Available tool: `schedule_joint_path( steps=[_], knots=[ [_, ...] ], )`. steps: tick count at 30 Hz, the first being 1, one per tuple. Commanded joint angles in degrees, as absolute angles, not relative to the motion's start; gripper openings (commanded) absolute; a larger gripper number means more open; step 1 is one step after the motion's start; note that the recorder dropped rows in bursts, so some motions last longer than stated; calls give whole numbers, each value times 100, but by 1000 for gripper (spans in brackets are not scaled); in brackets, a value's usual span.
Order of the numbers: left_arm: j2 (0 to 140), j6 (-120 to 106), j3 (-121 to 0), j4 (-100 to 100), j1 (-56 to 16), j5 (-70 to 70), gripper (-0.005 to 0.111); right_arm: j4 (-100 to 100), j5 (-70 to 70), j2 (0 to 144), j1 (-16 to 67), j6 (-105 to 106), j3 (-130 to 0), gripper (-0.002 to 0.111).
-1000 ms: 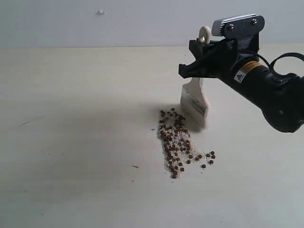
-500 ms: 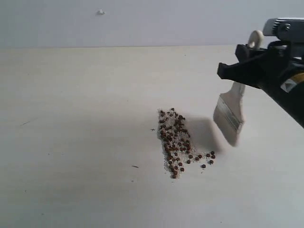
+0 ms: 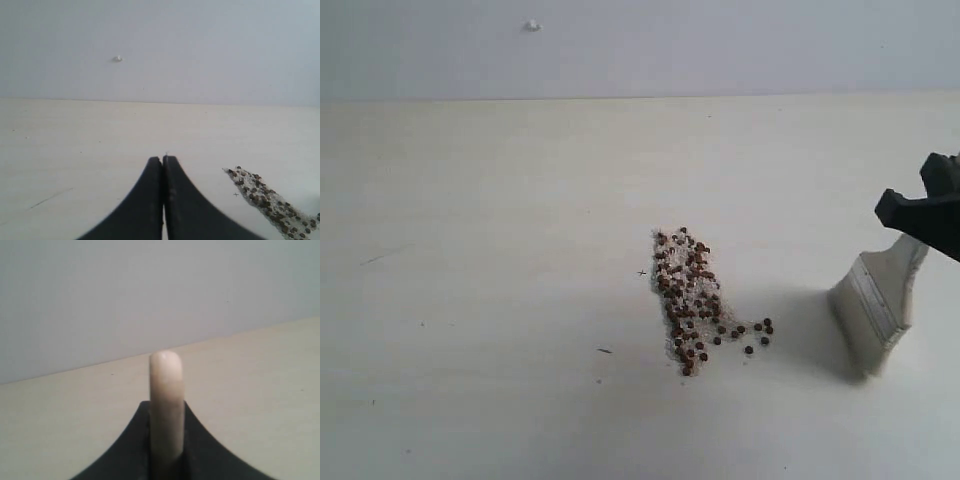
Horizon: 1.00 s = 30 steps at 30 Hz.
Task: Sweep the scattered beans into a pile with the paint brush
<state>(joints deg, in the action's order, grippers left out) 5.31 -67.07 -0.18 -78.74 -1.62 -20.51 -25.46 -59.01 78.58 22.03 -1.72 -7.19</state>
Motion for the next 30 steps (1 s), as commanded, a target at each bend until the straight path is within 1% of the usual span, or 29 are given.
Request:
schedule_joint_path(
  steps=[1, 10, 15, 19, 24, 30],
  knots=[
    [537, -6733, 0, -7873, -196, -2068, 0, -2760, -6021, 7797, 2194, 90, -671, 0],
    [537, -6733, 0, -7873, -196, -2068, 0, -3150, -5953, 7797, 2194, 487, -750, 0],
    [537, -6733, 0, -7873, -196, -2068, 0, -2926, -5924, 7797, 2194, 407, -862, 0],
    [537, -6733, 0, -7873, -196, -2068, 0, -2829, -5238, 7742, 2194, 32, -914, 0],
    [537, -6733, 0, -7873, -196, -2068, 0, -2781, -5573, 7657, 2194, -175, -794, 0],
    [537, -6733, 0, -7873, -196, -2068, 0, -2643, -5543, 7635, 2194, 251, -781, 0]
  ],
)
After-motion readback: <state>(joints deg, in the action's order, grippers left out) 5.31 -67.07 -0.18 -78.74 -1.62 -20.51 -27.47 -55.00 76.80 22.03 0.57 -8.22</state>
